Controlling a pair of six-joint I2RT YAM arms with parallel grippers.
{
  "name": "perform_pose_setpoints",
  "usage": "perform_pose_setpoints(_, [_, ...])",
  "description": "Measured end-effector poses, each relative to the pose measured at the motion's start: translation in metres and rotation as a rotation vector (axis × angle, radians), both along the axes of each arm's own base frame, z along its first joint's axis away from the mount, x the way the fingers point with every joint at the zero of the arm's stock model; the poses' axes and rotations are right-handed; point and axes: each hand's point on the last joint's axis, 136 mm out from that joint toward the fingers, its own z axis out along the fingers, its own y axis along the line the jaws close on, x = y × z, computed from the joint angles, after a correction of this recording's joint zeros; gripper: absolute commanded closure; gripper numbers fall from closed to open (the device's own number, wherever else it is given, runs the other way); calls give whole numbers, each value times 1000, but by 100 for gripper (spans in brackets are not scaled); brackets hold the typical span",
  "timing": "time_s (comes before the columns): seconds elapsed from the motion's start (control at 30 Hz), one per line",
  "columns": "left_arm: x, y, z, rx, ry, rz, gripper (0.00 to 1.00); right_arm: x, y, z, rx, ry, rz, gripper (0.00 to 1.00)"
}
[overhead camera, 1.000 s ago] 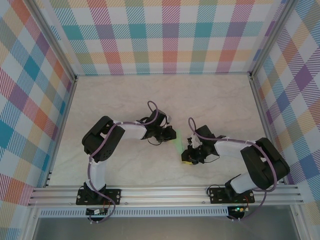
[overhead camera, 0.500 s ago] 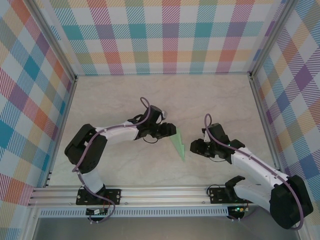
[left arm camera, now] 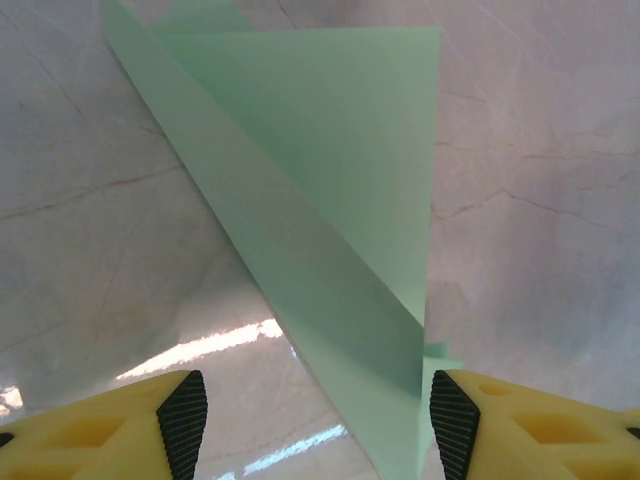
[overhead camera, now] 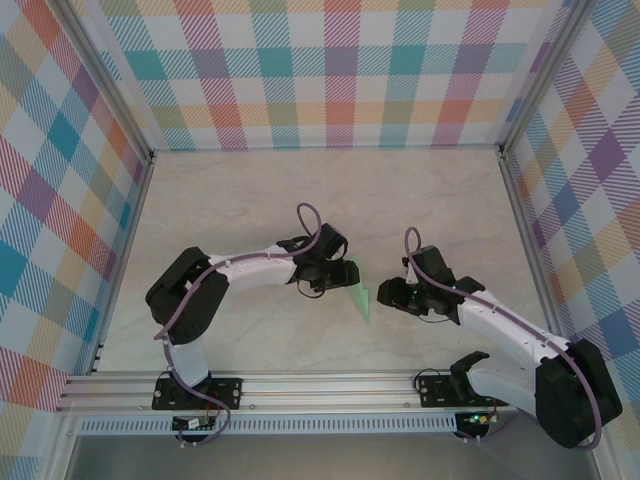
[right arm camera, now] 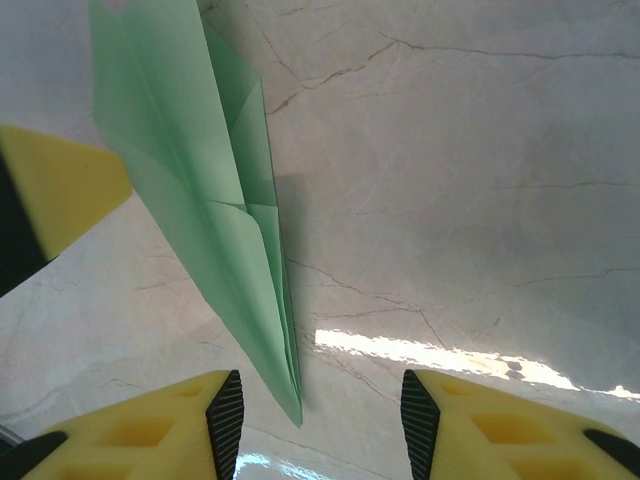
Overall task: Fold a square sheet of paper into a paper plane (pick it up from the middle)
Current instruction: Move a paper plane to the center of the table.
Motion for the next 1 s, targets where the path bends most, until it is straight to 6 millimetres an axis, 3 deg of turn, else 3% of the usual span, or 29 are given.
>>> perform_pose_setpoints(0.23, [10,-11,3,-1,1,12,39,1,4,-3,12,13,10,51])
perform_pose_setpoints(0.33, [11,-10,3,11,-2,10,57,1,5,-6,11,25,13,50])
perform_pose_setpoints(0.5, [5,-3,-4,32,10,13,75,0,11,-8,37,39,32,47])
perform_pose_setpoints(0.6, [-2,7,-8,52,13,10,92,0,17,-8,63,46,49,45])
perform_pose_setpoints(0.8, [-5,14,6,18,-38,7,99,-2,27,-16,89,101,86,44])
perform_pose_setpoints(1.0, [-1,16,12,-10,-70,5,100,7,44,-11,149,97,142,42])
